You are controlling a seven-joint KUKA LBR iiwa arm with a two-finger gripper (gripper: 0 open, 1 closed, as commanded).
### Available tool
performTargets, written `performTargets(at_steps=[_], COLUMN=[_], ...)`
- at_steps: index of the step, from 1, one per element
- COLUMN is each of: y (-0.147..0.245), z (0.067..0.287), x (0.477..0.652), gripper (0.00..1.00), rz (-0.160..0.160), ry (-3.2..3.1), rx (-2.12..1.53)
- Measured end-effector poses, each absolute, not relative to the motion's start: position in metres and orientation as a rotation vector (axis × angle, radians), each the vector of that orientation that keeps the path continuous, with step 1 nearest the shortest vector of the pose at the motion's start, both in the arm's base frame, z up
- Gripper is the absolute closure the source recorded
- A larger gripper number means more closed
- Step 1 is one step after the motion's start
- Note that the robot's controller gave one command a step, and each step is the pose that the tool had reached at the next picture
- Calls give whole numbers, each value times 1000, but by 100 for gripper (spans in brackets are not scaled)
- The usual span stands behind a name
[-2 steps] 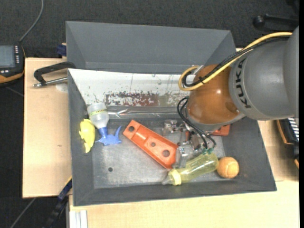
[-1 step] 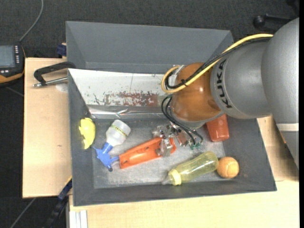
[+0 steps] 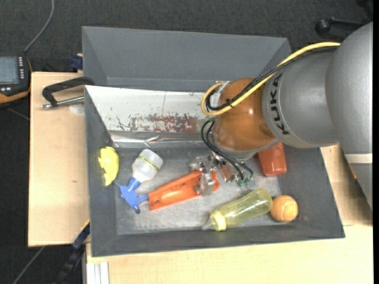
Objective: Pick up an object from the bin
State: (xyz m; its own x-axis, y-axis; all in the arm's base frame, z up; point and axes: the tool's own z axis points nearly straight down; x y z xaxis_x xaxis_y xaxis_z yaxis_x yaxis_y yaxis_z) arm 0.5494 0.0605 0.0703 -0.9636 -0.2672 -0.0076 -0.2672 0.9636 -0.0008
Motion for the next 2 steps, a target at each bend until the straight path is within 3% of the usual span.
performTargets(at_steps=[2], y=[57], z=[92], x=[564], gripper=[100], rz=[2], ry=[3097], rx=[-440])
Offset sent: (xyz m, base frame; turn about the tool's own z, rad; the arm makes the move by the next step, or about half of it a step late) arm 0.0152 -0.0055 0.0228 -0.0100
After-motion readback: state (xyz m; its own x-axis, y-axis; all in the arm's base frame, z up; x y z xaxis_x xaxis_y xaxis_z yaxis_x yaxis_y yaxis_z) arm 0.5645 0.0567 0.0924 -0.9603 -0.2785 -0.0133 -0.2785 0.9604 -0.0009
